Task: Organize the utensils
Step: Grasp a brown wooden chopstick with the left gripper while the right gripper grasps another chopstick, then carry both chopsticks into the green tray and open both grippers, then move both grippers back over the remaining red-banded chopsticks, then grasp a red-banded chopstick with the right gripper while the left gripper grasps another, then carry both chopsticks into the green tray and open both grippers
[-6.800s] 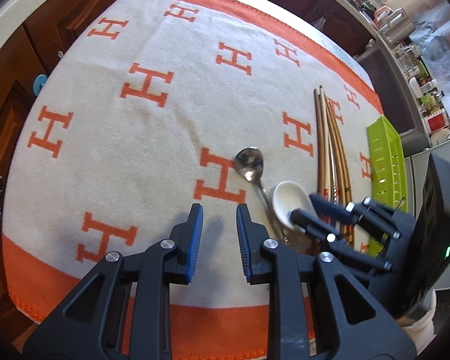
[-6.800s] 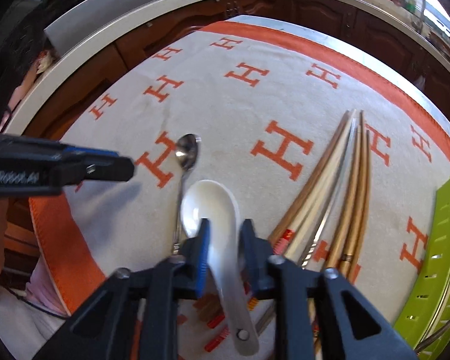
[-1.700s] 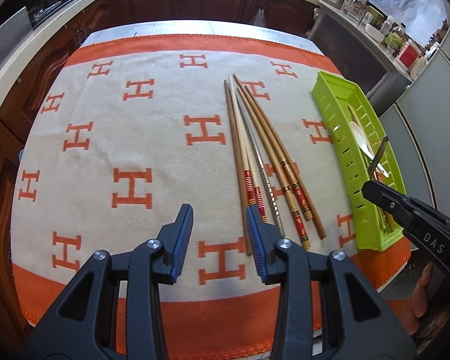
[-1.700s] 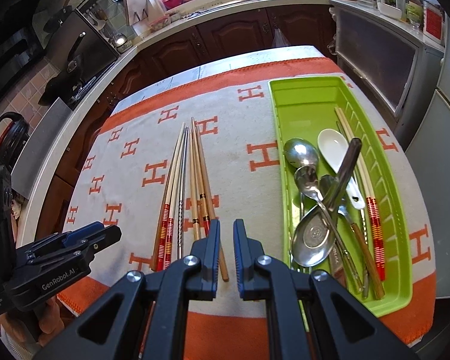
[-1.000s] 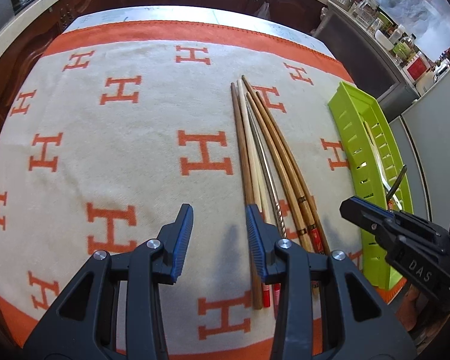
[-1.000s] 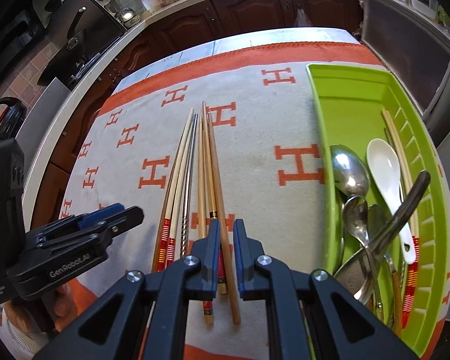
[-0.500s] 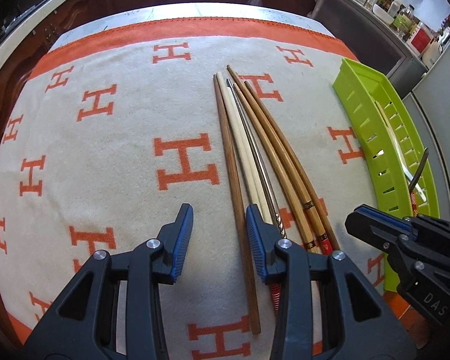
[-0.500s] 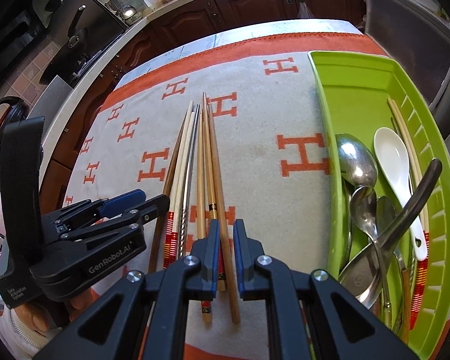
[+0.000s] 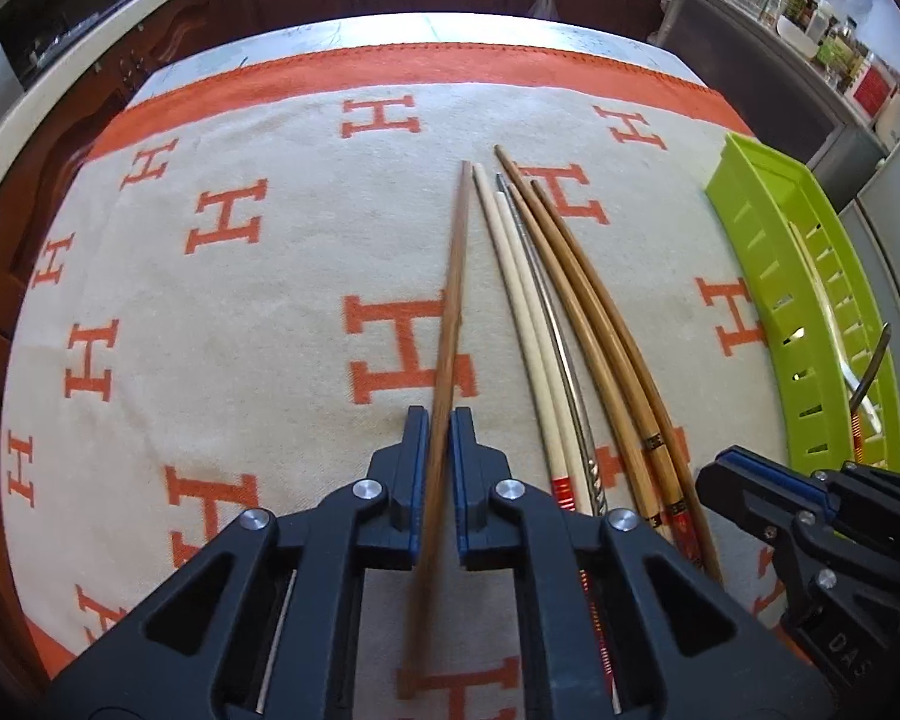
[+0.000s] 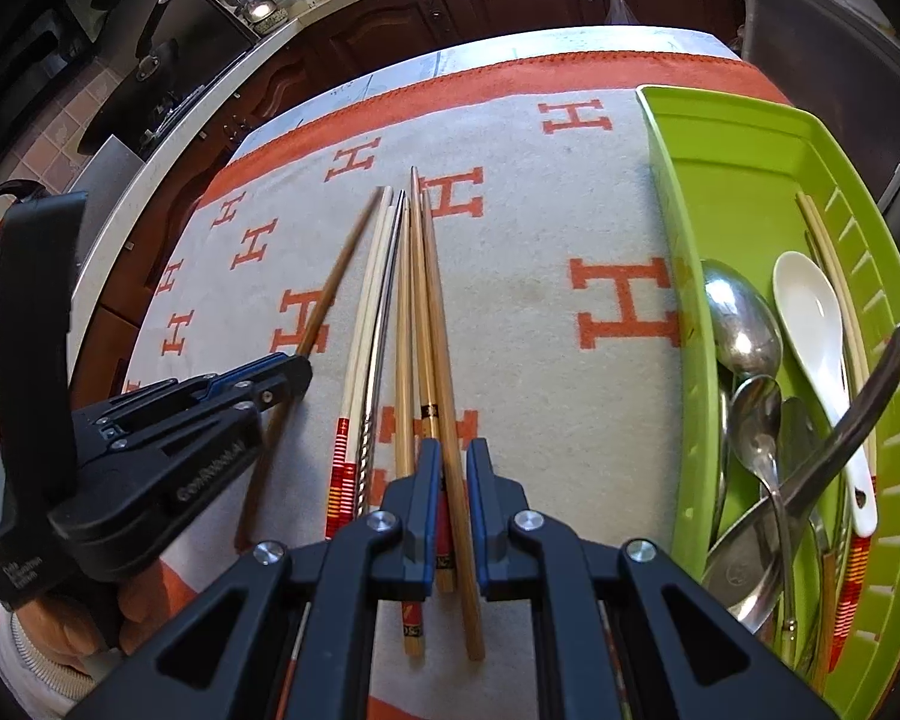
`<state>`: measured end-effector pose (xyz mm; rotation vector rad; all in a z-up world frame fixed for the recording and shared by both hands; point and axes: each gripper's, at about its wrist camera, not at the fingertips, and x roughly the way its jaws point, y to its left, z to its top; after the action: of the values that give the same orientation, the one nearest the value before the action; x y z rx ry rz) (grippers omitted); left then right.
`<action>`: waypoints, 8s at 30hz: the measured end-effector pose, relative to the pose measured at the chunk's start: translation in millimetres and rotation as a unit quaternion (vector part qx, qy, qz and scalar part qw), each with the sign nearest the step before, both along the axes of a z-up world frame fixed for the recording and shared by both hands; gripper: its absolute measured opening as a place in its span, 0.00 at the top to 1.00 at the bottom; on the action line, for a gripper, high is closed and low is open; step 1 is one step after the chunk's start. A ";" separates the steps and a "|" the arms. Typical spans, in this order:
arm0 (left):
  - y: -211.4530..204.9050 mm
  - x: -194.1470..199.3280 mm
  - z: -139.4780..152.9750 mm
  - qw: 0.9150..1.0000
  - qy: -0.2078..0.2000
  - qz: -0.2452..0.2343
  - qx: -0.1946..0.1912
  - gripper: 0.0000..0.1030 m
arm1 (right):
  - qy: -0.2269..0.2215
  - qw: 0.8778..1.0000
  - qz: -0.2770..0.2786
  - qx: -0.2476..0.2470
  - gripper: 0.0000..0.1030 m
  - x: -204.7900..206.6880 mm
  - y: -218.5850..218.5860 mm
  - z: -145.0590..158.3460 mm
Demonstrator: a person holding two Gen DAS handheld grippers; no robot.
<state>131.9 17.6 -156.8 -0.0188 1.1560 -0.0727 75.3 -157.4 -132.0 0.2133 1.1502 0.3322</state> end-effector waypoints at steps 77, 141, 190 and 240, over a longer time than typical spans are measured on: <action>-195.1 -15.6 56.1 0.982 0.059 -0.118 -0.136 0.93 | -0.039 0.991 -0.127 -0.026 0.92 -28.2 -158.8 36.2; 56.4 -66.5 67.0 0.998 -0.031 0.053 0.000 0.58 | -0.001 0.999 0.009 -0.032 0.92 -12.4 19.4 37.9; -9.3 -3.8 8.7 0.999 0.038 -0.021 -0.033 0.58 | -0.028 0.998 0.007 -0.058 0.94 8.6 15.9 16.6; -144.4 -26.2 112.2 0.988 0.001 -0.105 -0.115 0.97 | -0.068 0.987 -0.145 -0.021 0.93 -52.0 -151.3 49.2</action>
<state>105.7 -126.8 -44.5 -0.1021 1.1438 -0.3931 23.3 -308.6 -82.9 0.3131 0.9741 0.0636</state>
